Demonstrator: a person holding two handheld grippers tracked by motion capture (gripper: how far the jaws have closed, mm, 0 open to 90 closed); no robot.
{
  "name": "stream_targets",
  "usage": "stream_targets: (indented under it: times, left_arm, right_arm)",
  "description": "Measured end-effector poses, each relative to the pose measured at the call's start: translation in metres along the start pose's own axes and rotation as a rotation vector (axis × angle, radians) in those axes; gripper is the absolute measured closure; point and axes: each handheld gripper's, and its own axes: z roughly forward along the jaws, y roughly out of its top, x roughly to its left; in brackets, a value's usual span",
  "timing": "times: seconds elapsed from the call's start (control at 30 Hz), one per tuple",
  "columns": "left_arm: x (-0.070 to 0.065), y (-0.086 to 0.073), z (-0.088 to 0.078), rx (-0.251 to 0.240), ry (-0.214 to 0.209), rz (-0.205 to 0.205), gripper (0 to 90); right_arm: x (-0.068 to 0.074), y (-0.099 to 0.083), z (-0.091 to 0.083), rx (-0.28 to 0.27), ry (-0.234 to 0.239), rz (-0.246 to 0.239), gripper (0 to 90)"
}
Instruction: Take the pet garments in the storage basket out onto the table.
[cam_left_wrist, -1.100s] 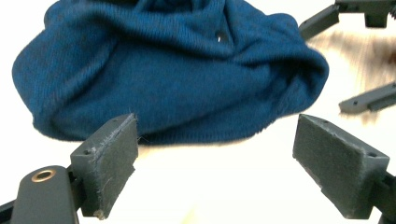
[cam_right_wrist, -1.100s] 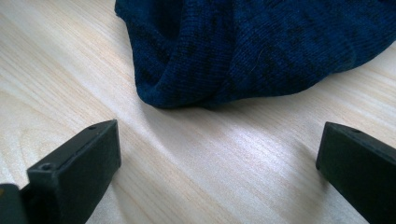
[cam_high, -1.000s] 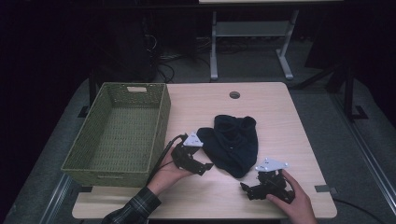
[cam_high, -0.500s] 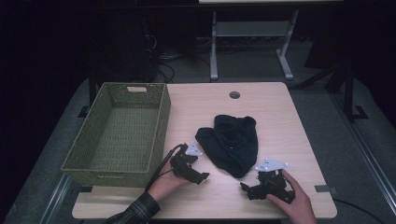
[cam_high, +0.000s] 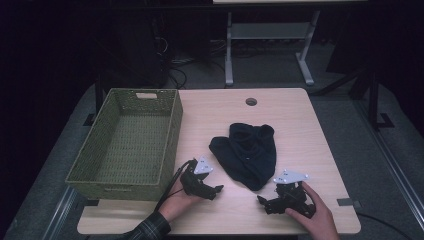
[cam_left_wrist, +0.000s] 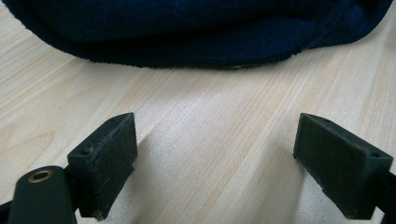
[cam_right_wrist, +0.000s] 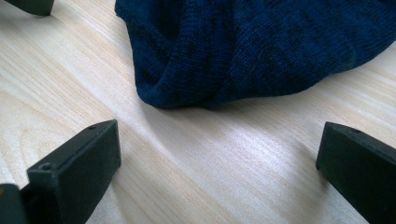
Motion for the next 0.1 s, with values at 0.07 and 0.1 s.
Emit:
stream_targets:
  times: [0.07,0.1]
  left_arm:
    - [-0.0003,-0.0001,-0.0001,0.0,0.001,-0.003,12.8]
    - [-0.0005,-0.0004,-0.0004,0.0,0.004,-0.005,12.8]
  right_arm:
    - [0.0,0.0,0.0,0.0,-0.001,0.0,0.0]
    - [0.0,0.0,0.0,0.001,0.0,0.0,0.0]
